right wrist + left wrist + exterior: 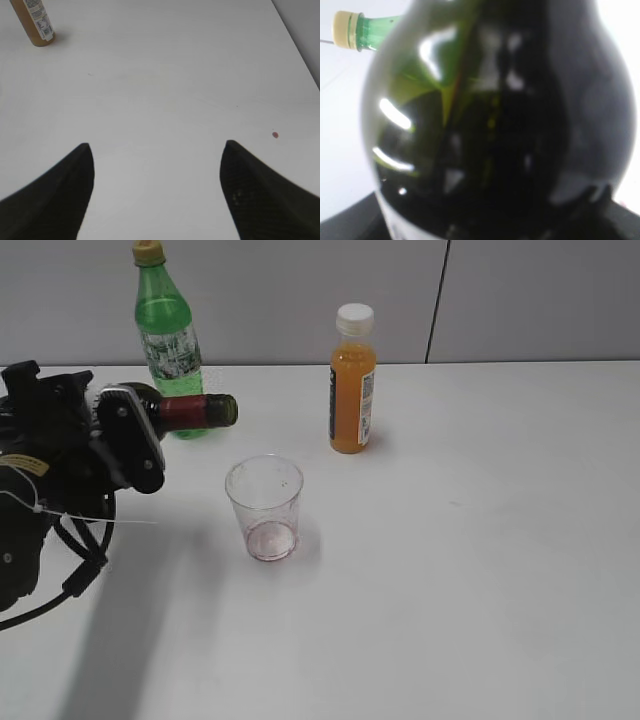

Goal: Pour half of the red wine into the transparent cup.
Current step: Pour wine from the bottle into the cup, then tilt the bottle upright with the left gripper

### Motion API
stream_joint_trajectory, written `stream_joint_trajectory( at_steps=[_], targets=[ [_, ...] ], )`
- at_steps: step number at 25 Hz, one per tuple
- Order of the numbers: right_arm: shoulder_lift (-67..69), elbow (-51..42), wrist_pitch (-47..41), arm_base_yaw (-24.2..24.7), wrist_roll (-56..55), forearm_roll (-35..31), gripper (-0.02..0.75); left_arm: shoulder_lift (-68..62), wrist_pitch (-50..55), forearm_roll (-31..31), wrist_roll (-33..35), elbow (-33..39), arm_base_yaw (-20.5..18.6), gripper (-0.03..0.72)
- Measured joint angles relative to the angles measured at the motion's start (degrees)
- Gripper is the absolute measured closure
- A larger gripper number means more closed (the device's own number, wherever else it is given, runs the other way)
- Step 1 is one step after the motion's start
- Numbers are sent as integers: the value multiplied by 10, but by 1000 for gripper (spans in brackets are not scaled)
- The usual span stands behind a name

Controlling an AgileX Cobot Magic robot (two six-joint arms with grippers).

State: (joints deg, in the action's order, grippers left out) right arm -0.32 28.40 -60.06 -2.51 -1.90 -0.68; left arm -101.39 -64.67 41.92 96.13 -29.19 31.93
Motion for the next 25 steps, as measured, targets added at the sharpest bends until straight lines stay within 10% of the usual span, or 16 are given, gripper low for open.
stream_joint_trajectory(
  at_steps=[25],
  targets=[
    [0, 0, 0, 0, 1, 0, 148, -3, -3, 5, 125, -29, 0, 139]
  ],
)
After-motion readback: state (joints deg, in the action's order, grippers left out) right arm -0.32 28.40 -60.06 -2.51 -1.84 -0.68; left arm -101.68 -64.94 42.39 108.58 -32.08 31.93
